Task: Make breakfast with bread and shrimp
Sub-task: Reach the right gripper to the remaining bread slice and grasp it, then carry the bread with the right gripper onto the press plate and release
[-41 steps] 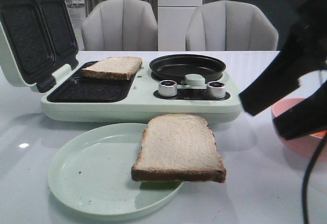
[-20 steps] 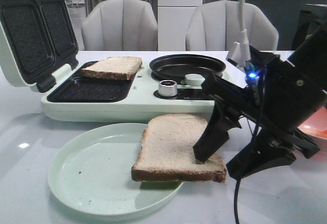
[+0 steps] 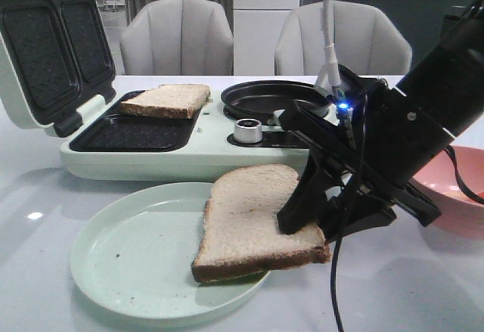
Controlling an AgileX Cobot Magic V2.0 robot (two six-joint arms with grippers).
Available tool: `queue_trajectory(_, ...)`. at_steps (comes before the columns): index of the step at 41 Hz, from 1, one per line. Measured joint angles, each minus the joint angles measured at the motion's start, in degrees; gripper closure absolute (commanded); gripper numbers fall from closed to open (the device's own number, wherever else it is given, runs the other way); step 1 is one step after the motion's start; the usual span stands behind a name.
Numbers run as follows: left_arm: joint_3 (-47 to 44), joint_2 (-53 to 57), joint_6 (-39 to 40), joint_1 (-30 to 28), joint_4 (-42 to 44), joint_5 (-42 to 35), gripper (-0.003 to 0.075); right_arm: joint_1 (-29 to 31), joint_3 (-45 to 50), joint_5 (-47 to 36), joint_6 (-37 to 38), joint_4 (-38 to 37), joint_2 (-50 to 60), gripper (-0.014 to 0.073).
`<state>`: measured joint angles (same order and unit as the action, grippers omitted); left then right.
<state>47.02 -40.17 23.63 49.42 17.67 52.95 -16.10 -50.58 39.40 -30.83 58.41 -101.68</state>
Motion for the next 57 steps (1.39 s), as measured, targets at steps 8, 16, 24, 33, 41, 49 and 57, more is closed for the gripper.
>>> queue_trajectory(8, 0.00, 0.00, 0.00, 0.00, 0.99, 0.00, 0.0230, 0.00, 0.00, 0.92, -0.60, -0.88, 4.30, 0.0523)
queue_trajectory(16, 0.00, 0.00, 0.00, 0.00, 1.26, 0.00, 0.0230, 0.00, -0.37, 1.88, -0.82, -1.25, 13.11, 0.0524)
queue_trajectory(24, 0.00, 0.00, 0.00, 0.00, 1.26, 0.00, 0.0230, -0.78, -5.31, 1.34, -0.96, 0.14, 15.85, 0.0524)
queue_trajectory(33, 0.00, 0.00, 0.00, 0.00, 1.26, -0.04, 0.0230, -4.54, -14.76, -4.01, -1.08, 1.32, 9.62, 0.0524)
queue_trajectory(41, 0.00, 0.00, 0.00, 0.00, 1.26, -0.46, 0.0230, -6.99, -26.68, -4.65, -1.08, 2.90, -1.37, 0.0521)
queue_trajectory(49, 0.00, 0.00, 0.00, 0.00, 1.26, -0.69, 0.0230, -7.86, -37.96, -3.06, -1.08, 4.87, -12.24, 0.0450)
queue_trajectory(57, 0.00, 0.00, 0.00, 0.00, 1.26, -0.69, 0.0230, -8.11, -45.33, -0.28, -1.08, 5.36, -20.04, 0.0188)
